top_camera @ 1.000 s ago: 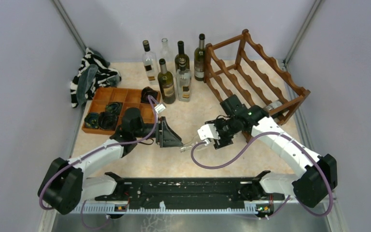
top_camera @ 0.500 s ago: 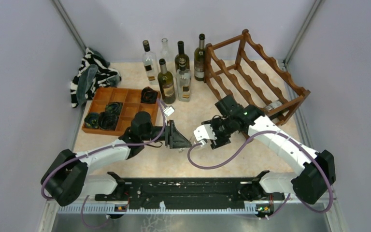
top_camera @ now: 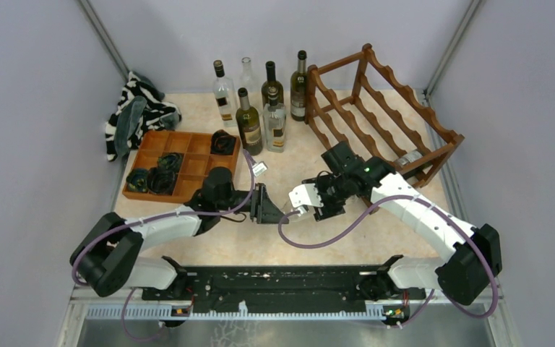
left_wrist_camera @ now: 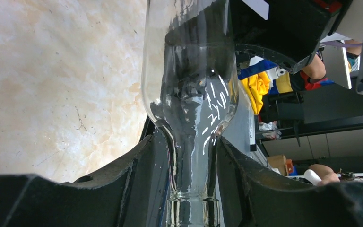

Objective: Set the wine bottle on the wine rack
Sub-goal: Place the wine bottle in the wine rack.

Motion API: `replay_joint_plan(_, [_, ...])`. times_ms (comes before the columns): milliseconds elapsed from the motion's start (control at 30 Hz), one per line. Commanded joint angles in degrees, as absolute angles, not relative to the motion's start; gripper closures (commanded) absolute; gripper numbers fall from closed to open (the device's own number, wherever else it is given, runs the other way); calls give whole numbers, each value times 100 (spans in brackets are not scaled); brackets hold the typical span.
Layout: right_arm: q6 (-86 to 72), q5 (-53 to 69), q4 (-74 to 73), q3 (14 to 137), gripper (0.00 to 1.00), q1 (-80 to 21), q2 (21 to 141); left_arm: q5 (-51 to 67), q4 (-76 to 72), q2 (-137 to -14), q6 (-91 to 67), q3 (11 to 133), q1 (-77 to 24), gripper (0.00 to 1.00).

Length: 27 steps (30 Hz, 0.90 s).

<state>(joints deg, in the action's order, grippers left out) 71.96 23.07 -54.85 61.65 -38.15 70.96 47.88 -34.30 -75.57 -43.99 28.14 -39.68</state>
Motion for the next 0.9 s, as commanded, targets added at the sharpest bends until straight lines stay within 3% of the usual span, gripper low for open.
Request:
replay_joint_plan(0, [7418, 2467, -5297, 6484, 100, -3860, 7012, 5183, -3514, -7785, -4306, 3037, -3997, 45])
replay_joint_plan(567, [7737, 2372, -5379, 6360, 100, -3962, 6907, 5547, -3043, -8135, -4145, 3374, -3977, 45])
replay_joint_plan(800, [7694, 2288, -5379, 6357, 100, -4000, 6952, 5598, -2927, -8200, -4088, 3408, -3991, 63])
replay_joint_plan(867, [7675, 2313, -5370, 6355, 100, -4014, 6950, 5662, -2969, -8217, -4100, 3406, -3993, 79])
